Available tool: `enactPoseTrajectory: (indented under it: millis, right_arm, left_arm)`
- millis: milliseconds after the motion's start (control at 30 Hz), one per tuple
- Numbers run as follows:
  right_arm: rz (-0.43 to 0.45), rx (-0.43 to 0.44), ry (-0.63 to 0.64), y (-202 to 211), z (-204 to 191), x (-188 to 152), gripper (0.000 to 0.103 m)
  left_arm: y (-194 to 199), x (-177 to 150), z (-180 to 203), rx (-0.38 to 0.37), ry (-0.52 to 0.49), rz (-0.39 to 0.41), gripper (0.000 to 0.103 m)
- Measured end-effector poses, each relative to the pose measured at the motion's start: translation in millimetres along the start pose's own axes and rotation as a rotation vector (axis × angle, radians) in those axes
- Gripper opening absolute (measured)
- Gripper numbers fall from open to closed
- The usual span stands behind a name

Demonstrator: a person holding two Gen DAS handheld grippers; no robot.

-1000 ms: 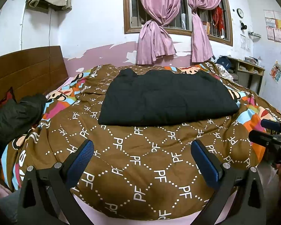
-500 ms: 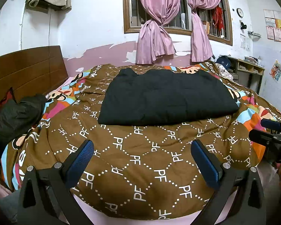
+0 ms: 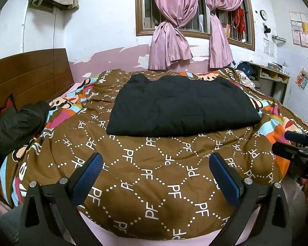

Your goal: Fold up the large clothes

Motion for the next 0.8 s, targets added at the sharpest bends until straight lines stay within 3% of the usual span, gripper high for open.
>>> enactPoseTrajectory:
  millis: [800]
  right_arm:
    - [-0.006,0.004,-0.006,-2.8,-3.4,-3.9,0.103]
  left_arm:
    - [-0.8,-4.0,-3.1,-0.005,-0.001,-0.002,0.101]
Point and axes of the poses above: each gripper's, at about its wrist camera, not at the fingertips, and y roughly against the way its jaws point, z to its right, x to its top, the point moved 7 cm from there along -y, roughly the way its jaws point, and after that the axes turned 8 degrees about -y, right-handed, at the moved point
